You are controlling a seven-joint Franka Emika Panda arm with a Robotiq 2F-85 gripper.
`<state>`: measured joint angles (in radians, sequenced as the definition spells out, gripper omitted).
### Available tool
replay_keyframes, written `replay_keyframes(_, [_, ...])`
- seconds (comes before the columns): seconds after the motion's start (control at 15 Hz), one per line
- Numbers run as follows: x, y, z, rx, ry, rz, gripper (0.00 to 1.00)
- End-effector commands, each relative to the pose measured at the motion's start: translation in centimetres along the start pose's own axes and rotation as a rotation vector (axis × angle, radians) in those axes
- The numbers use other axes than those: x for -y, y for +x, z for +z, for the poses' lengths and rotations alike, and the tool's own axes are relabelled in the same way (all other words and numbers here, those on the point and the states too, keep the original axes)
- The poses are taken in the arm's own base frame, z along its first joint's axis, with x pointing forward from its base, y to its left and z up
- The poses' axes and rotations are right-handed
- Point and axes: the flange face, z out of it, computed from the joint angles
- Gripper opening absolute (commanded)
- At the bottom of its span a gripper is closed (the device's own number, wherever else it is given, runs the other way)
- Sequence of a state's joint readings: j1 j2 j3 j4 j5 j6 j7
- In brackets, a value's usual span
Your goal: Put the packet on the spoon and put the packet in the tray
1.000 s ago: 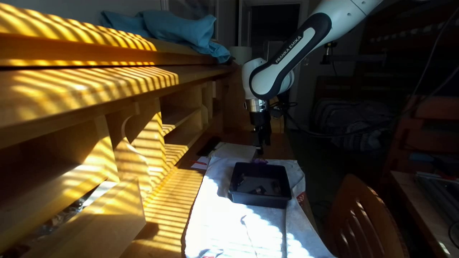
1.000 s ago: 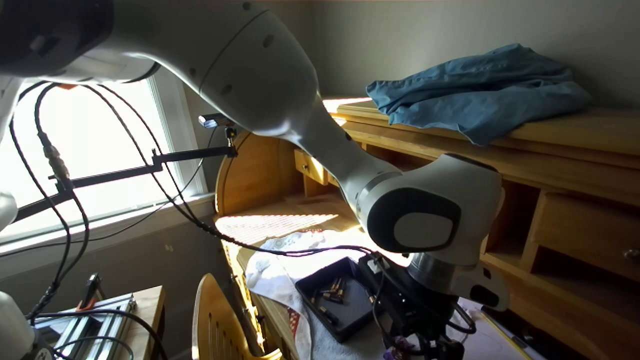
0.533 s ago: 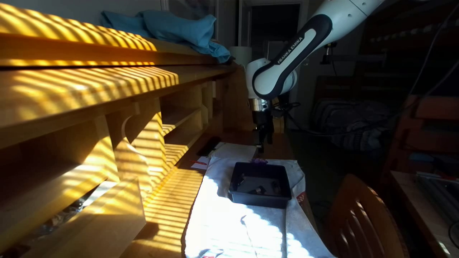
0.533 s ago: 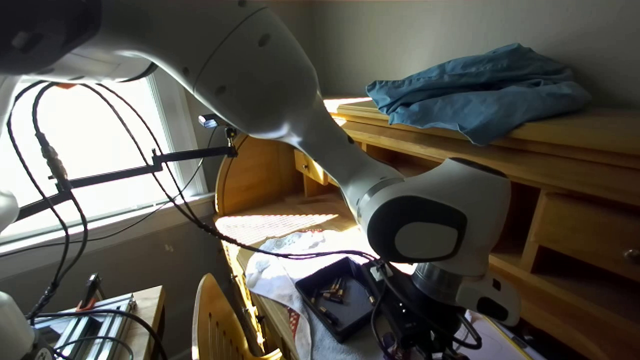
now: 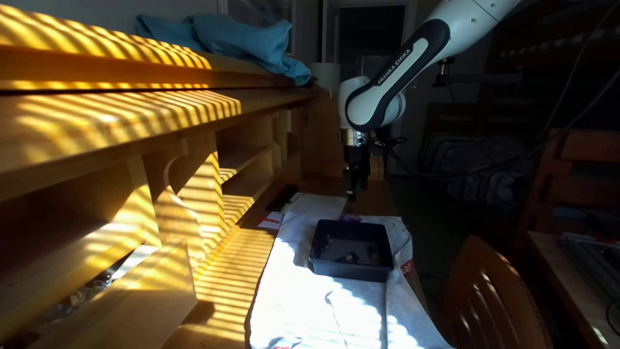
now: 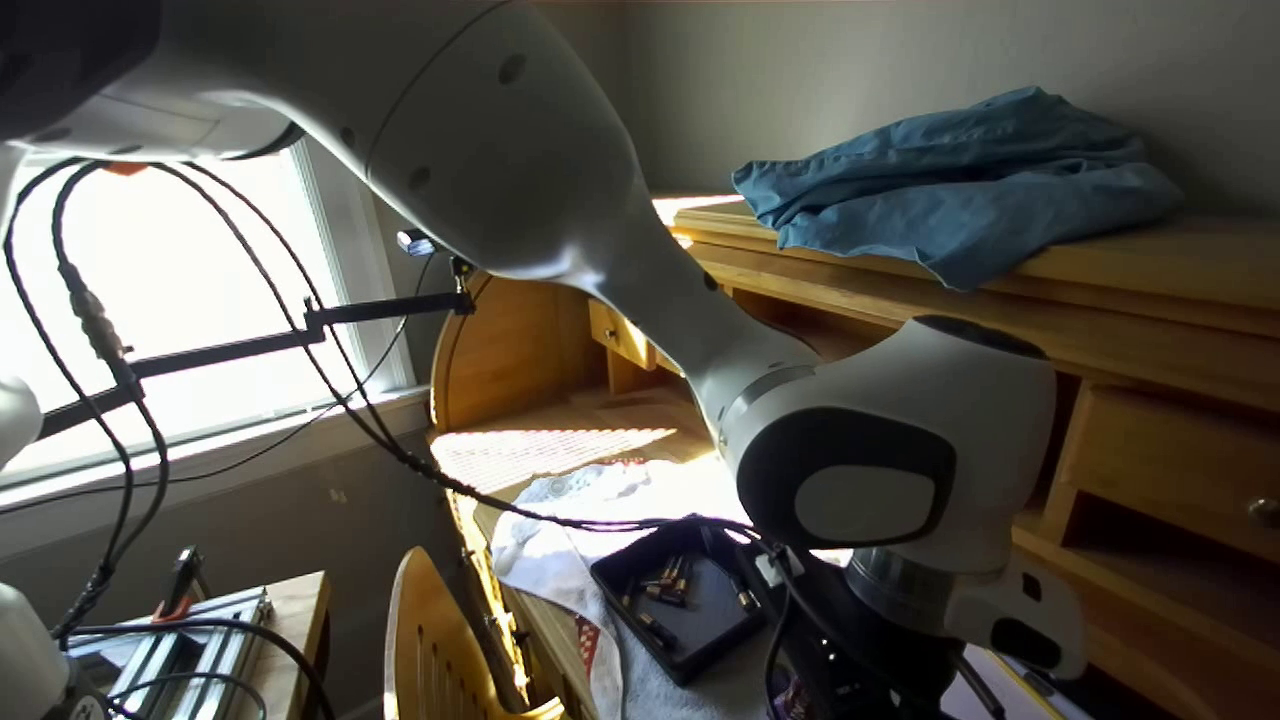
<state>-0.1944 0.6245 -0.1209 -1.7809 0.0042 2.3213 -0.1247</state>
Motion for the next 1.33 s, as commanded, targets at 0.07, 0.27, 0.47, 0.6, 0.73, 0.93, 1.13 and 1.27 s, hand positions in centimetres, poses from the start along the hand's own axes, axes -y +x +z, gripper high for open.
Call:
replay_keyframes(0.07, [-0.5, -0.6, 0.0, 0.022, 0.105, 0.184, 1.0])
replay_keyframes(0.27, [-0.6, -0.3, 0.2, 0.014, 0.087, 0.162, 1.0])
replay_keyframes(0.47, [-0.9, -0.3, -0.3, 0.0, 0.099, 0.167, 1.0])
replay_keyframes(0.6, [-1.1, 0.1, -0.5, 0.021, 0.119, 0.228, 1.0])
replay_keyframes(0.73, [-0.9, 0.6, 0.0, 0.042, 0.096, 0.288, 1.0])
replay_keyframes(0.93, [-0.4, 0.8, 0.3, 0.075, 0.098, 0.384, 1.0])
replay_keyframes(1.13, [-0.3, 1.1, 1.1, 0.091, 0.069, 0.5, 1.0])
replay_keyframes(1.27, [-0.5, 1.3, 1.8, 0.088, 0.052, 0.577, 1.0])
